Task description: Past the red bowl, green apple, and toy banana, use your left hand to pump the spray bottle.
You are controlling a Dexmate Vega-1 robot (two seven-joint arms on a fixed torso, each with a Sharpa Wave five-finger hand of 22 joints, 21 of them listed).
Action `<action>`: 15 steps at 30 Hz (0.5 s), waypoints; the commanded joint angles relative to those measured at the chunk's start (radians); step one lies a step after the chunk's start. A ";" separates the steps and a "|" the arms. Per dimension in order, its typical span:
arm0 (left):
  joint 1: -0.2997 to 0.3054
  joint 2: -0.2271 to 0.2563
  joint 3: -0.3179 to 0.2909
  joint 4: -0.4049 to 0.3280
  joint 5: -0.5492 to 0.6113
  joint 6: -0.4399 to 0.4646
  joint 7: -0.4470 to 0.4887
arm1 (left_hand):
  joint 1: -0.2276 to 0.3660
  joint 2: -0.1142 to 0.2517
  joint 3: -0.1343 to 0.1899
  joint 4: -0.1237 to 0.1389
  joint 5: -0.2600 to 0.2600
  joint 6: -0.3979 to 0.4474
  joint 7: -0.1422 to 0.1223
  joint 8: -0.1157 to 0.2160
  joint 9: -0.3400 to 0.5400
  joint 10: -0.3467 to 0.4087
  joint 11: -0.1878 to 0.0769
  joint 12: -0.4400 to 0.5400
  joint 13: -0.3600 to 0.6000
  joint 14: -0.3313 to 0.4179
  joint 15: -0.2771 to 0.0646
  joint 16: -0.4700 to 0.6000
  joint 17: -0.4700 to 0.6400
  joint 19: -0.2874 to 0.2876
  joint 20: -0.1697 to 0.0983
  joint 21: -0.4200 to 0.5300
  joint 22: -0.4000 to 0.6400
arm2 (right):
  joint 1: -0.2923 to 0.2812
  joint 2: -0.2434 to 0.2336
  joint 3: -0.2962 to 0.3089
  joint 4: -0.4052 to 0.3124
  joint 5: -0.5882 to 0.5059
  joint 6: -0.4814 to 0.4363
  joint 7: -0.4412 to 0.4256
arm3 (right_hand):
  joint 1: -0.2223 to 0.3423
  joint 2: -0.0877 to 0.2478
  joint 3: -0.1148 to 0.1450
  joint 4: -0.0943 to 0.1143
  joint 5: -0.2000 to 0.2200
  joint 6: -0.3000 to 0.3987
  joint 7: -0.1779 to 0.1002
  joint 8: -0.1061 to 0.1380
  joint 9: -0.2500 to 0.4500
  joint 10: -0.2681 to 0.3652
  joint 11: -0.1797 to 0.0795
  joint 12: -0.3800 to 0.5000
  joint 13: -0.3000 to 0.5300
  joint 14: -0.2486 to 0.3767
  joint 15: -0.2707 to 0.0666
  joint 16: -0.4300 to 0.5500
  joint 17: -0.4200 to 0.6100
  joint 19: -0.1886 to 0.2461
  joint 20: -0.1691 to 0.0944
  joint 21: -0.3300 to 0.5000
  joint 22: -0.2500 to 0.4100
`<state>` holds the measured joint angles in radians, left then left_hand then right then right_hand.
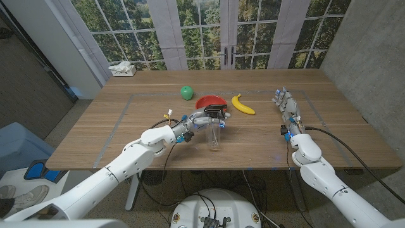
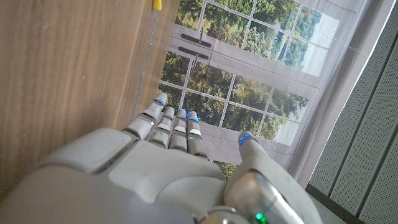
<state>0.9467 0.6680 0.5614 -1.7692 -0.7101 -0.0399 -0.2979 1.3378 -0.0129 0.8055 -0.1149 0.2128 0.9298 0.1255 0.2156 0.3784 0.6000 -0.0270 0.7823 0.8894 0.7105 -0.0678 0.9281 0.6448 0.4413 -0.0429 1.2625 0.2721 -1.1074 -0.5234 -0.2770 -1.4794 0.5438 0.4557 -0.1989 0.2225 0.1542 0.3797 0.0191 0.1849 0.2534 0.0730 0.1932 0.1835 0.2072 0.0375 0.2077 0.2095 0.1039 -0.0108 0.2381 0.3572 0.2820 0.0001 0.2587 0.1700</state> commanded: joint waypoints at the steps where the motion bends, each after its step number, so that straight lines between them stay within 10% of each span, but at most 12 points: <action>1: 0.031 0.052 -0.027 -0.093 0.042 0.003 0.080 | 0.249 0.231 -0.003 0.001 0.009 0.016 0.005 0.008 0.007 0.013 -0.001 0.011 -0.002 0.011 -0.140 0.066 0.466 0.006 -0.011 0.010 0.005 | 0.000 -0.002 -0.002 -0.011 -0.010 0.007 -0.001 | 0.000 0.009 0.002 -0.004 0.000 0.009 -0.001 0.004 0.002 0.008 -0.004 -0.001 0.000 0.004 0.001 0.004 0.000 0.010 0.000 -0.001 0.005; 15: 0.096 0.119 -0.084 -0.176 0.099 -0.034 0.168 | 0.256 0.230 -0.009 0.005 0.013 0.022 0.011 0.007 0.018 0.015 -0.001 0.018 -0.006 0.013 -0.140 0.077 0.454 0.005 -0.006 0.015 0.007 | 0.034 0.023 -0.020 0.023 -0.020 0.031 0.016 | 0.000 0.009 0.003 -0.006 0.000 0.010 -0.001 0.004 0.002 0.009 -0.004 0.000 0.000 0.003 -0.002 0.003 -0.002 0.012 0.000 -0.006 0.005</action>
<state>0.9935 0.7369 0.5191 -1.8790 -0.6592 -0.0462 -0.2051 1.3540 -0.0107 0.8002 -0.1097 0.2203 0.9332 0.1290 0.2156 0.3926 0.6017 -0.0285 0.7968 0.8837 0.7109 -0.0681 0.9309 0.6448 0.4412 -0.0428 1.2723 0.2766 -1.0946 -0.5170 -0.2846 -1.4772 0.5329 0.4668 -0.1932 0.2225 0.1542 0.3797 0.0192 0.1850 0.2534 0.0730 0.1932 0.1836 0.2072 0.0374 0.2078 0.2095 0.1038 -0.0108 0.2381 0.3524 0.2819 0.0001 0.2548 0.1700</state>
